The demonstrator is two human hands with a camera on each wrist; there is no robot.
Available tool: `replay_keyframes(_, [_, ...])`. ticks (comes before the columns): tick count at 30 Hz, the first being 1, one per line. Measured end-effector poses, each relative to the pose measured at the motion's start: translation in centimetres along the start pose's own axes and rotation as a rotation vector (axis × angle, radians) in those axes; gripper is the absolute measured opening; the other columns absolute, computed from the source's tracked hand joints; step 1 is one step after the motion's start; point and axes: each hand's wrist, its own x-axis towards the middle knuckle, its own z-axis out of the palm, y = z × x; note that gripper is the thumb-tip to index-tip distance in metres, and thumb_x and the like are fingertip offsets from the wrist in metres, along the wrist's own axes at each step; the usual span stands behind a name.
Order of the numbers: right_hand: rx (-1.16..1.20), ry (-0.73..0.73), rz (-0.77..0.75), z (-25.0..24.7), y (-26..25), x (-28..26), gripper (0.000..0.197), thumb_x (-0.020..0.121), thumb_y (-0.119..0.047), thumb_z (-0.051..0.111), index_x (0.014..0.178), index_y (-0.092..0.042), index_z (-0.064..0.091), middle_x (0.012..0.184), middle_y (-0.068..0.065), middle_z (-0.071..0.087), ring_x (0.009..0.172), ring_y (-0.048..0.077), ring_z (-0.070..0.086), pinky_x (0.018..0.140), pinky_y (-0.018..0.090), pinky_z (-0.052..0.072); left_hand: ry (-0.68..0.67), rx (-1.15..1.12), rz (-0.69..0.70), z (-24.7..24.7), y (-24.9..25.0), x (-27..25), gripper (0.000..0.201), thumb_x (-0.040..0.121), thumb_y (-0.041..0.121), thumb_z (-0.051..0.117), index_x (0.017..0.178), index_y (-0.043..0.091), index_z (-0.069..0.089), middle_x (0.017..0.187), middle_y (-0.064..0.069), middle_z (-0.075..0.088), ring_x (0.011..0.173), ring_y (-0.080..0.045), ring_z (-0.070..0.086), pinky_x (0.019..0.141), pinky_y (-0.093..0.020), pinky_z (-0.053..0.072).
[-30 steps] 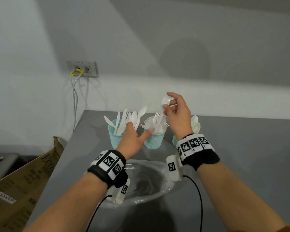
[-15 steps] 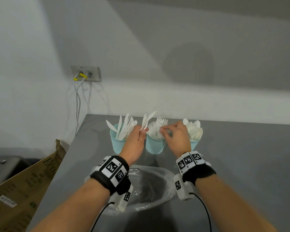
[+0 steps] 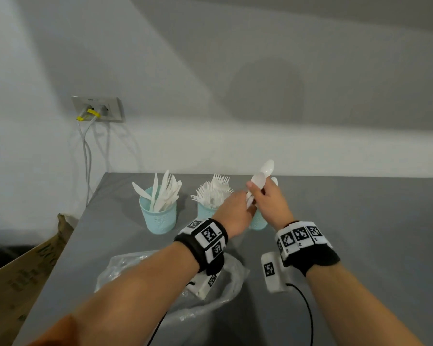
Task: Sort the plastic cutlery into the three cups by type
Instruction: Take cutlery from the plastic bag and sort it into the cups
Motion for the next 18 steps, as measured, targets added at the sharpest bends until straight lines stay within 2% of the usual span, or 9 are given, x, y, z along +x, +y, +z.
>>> replay_keyframes(3, [0.049,0.064,0.088,-1.8,0.8,1.0,0.015,0.097,-0.024,0.049,0.085,-0.016,0.055,0.075,0.003,0.057,0.067,0.014,0.053,0.067,0.029,0.042,0.003,0.518,0.064,1.0,0.6,0.8,0.039,0.088,0.031,0.057,0.118,0.008,0.051,0.119,-0.010,0.052,0.113,-0.029,0.046,0.095,-0.038,0.036])
replay_keyframes(4, [0.074,0.109,0.104,-2.3,1.1,1.4,0.016,0.097,-0.023,0.049,0.083,-0.020,0.053,0.074,0.003,0.056,0.066,0.013,0.054,0.066,0.029,0.042,0.015,0.634,0.090,1.3,0.6,1.0,0.043,0.086,0.031,0.059,0.123,0.010,0.050,0.122,-0.009,0.049,0.115,-0.027,0.043,0.097,-0.037,0.033])
replay_keyframes(6, [0.091,0.217,0.108,-3.3,1.7,2.1,0.014,0.098,-0.025,0.048,0.088,-0.016,0.053,0.080,0.011,0.060,0.070,0.020,0.058,0.065,0.028,0.043,0.043,0.784,0.128,2.0,0.4,1.6,0.045,0.082,0.028,0.060,0.124,0.013,0.053,0.122,-0.007,0.047,0.114,-0.026,0.041,0.097,-0.036,0.030])
replay_keyframes(8, [0.100,0.310,0.102,-3.9,2.0,2.6,0.020,0.097,-0.027,0.048,0.097,-0.008,0.053,0.082,0.017,0.061,0.071,0.025,0.060,0.062,0.027,0.044,0.048,0.832,0.143,2.3,0.1,2.0,0.040,0.082,0.028,0.059,0.119,0.015,0.057,0.121,-0.006,0.047,0.113,-0.026,0.041,0.097,-0.035,0.029])
replay_keyframes(10, [0.096,0.338,0.093,-4.0,2.0,2.8,0.021,0.097,-0.025,0.049,0.099,-0.006,0.055,0.077,0.016,0.062,0.066,0.024,0.060,0.059,0.024,0.045,0.053,0.841,0.156,2.5,-0.1,2.5,0.035,0.085,0.034,0.056,0.115,0.015,0.059,0.119,-0.006,0.048,0.112,-0.026,0.042,0.097,-0.036,0.030])
replay_keyframes(13, [-0.018,0.250,0.108,-3.4,2.4,2.8,0.023,0.096,-0.024,0.049,0.093,-0.003,0.057,0.078,0.016,0.066,0.063,0.022,0.061,0.055,0.023,0.044,0.077,0.838,0.185,2.6,-0.3,3.0,0.034,0.089,0.041,0.052,0.109,0.016,0.061,0.115,-0.006,0.052,0.110,-0.026,0.044,0.096,-0.037,0.032])
replay_keyframes(16, [-0.167,0.104,0.134,-2.5,3.1,2.0,0.018,0.095,-0.020,0.050,0.090,-0.004,0.057,0.085,0.018,0.065,0.075,0.031,0.062,0.067,0.034,0.050,0.103,0.794,0.192,2.8,-0.6,3.3,0.032,0.090,0.042,0.050,0.105,0.016,0.062,0.112,-0.005,0.055,0.108,-0.026,0.046,0.094,-0.036,0.031])
replay_keyframes(17, [-0.176,0.084,0.132,-2.3,3.3,1.8,0.016,0.094,-0.018,0.052,0.093,-0.003,0.058,0.087,0.017,0.065,0.080,0.031,0.062,0.071,0.035,0.050,0.110,0.786,0.189,2.9,-0.7,3.4,0.030,0.091,0.040,0.050,0.104,0.016,0.062,0.111,-0.005,0.056,0.107,-0.025,0.047,0.094,-0.036,0.031])
replay_keyframes(18, [-0.163,0.087,0.128,-2.2,3.4,1.4,0.015,0.092,-0.016,0.055,0.099,-0.003,0.058,0.089,0.014,0.063,0.083,0.029,0.060,0.070,0.031,0.048,0.118,0.780,0.185,2.9,-0.7,3.4,0.028,0.091,0.037,0.049,0.104,0.016,0.062,0.111,-0.005,0.057,0.107,-0.025,0.047,0.094,-0.035,0.031])
